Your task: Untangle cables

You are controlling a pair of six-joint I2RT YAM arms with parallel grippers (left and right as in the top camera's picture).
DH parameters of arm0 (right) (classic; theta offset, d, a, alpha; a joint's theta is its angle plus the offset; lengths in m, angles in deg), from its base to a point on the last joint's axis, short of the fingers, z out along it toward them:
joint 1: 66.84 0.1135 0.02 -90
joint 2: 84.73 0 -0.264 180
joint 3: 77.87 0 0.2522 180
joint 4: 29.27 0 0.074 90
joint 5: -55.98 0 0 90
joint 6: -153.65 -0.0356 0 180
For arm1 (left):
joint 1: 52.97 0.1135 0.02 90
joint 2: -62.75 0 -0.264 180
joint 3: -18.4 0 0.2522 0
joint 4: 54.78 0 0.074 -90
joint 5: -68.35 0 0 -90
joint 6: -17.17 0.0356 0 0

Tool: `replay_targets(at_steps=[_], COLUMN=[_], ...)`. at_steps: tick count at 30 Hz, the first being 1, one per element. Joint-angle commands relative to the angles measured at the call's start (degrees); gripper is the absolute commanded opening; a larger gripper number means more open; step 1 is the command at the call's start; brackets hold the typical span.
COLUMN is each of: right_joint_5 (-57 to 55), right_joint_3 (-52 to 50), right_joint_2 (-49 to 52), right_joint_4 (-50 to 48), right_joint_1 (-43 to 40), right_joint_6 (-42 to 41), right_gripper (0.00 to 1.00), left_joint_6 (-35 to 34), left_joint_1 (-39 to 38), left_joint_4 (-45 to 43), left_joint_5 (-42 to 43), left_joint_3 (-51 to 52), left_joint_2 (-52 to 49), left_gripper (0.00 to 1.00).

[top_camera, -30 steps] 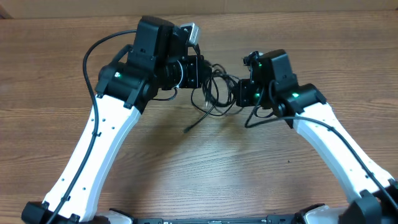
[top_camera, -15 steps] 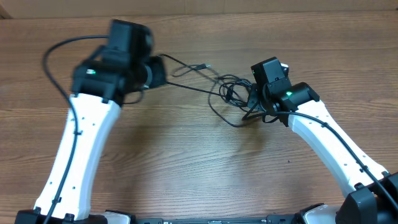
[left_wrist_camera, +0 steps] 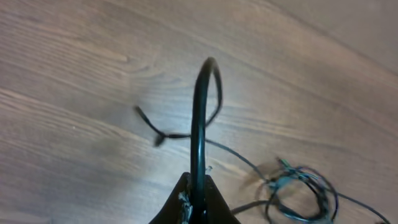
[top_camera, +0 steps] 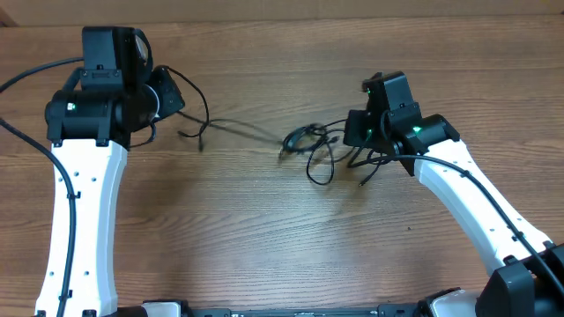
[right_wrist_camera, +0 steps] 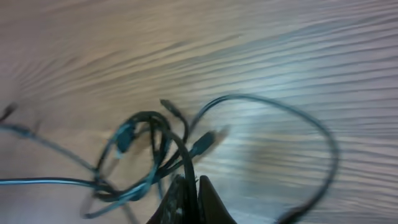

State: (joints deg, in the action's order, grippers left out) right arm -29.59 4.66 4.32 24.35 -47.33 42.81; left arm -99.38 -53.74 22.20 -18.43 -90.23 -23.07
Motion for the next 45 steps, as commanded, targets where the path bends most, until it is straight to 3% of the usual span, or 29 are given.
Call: replay_targets(at_steps=[1, 2, 3, 5, 9, 13, 17, 24, 29, 35, 42, 45], right_joint_5=[7.82, 8.68, 10.12, 14.21, 14.14, 3.32, -7.13, -8.24, -5.03, 1.07, 1.29, 1.29], right_joint_3=[-0.02, -0.02, -0.02, -0.02, -0.02, -0.02, -0.02, 1.84, 6.88, 7.93, 7.93, 7.93], right_joint_2=[0.22, 0.22, 0.22, 0.22, 0.22, 0.22, 0.22, 0.11, 0.00, 0.00, 0.00, 0.00], right_joint_4=[0.09, 0.28, 0.42, 0.59, 2.95, 7.15, 11.17, 13.86, 19.61, 20.50, 20.74, 21.11], right_joint_1=[-0.28, -0.15, -0.07, 0.07, 0.09, -0.20, -1.36, -6.58, -11.61, -12.83, -12.83, -12.83], right_joint_6=[3.78, 3.82, 4.24, 6.58, 6.97, 1.99, -4.81, -4.42, -3.76, 0.33, 0.31, 0.31], right_gripper=[0.04, 0.04, 0.04, 0.04, 0.04, 0.07, 0.30, 0.62, 0.76, 0.76, 0.76, 0.77], left_joint_6=[-0.28, -0.28, -0.28, -0.11, 2.03, 6.16, 9.27, 9.40, 8.52, 3.28, -7.89, -9.33], left_joint_1=[-0.50, -0.55, -0.55, -0.96, -3.02, -7.21, -12.74, -21.53, -26.99, -31.43, -33.09, -33.09], left_joint_4=[2.14, 2.78, 3.58, 4.79, 6.14, 5.25, 3.74, 2.51, 0.42, -2.14, -4.26, -6.10], left_joint_5=[1.22, 1.86, 3.06, 5.73, 8.46, 10.40, 10.34, 10.36, 10.40, 10.34, 9.70, 9.66], left_joint_3=[-1.40, -1.33, -1.16, -0.59, 0.00, 0.00, 0.00, 0.00, 0.00, 0.00, 0.00, 0.00], left_joint_2=[0.48, 0.33, 0.02, -0.61, -2.80, -5.20, -8.24, -16.46, -23.26, -29.68, -36.02, -37.83], left_gripper=[0.37, 0.57, 0.68, 0.77, 0.81, 0.81, 0.80, 0.79, 0.70, 0.55, 0.49, 0.46])
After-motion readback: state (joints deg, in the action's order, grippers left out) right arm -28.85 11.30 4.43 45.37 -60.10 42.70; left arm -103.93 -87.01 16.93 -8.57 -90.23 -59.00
